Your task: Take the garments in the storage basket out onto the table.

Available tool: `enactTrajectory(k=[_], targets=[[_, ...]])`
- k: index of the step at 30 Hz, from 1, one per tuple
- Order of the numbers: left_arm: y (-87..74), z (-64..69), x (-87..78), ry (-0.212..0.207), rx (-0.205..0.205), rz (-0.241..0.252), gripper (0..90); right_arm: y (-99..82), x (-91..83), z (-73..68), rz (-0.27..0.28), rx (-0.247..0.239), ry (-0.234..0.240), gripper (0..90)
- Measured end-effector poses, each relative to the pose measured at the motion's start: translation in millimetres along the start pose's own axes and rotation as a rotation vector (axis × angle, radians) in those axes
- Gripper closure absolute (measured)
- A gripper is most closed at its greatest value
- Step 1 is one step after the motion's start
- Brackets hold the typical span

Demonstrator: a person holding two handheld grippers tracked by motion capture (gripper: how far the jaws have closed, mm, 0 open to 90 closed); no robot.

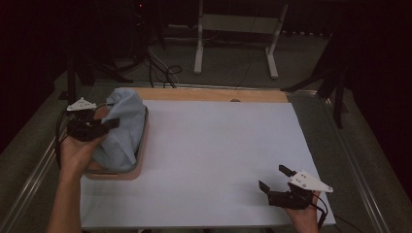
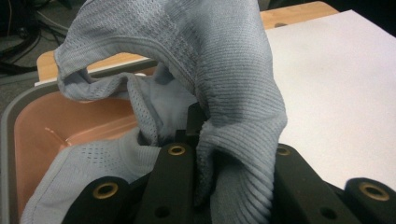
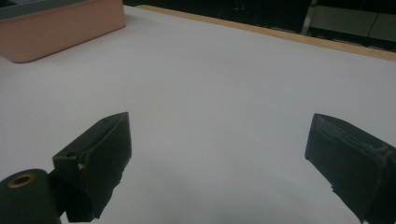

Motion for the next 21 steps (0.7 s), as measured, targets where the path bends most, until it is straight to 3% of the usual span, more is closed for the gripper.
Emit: enactTrajectory(k=[5,21], targets=[[6.7,3.5,-0.6,-0.016,-0.006,0.023,80.5,0.0,0.0,0.2,0.0,0.0,0.0,7.2],[17.1,15.8,2.7,-0.035,0.02,0.034,80.5,0.0,0.1,0.1,0.0,-0.001,0.0,7.2]])
Point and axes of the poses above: each handheld gripper's, and its own axes: x roughly forward along the jaws, y roughly out of its top, z roughly to its right, the point moved 10 cm from there along x, roughly forward along the jaws, and after that the axes turned 13 degrees about z, right-handed, at the moved point
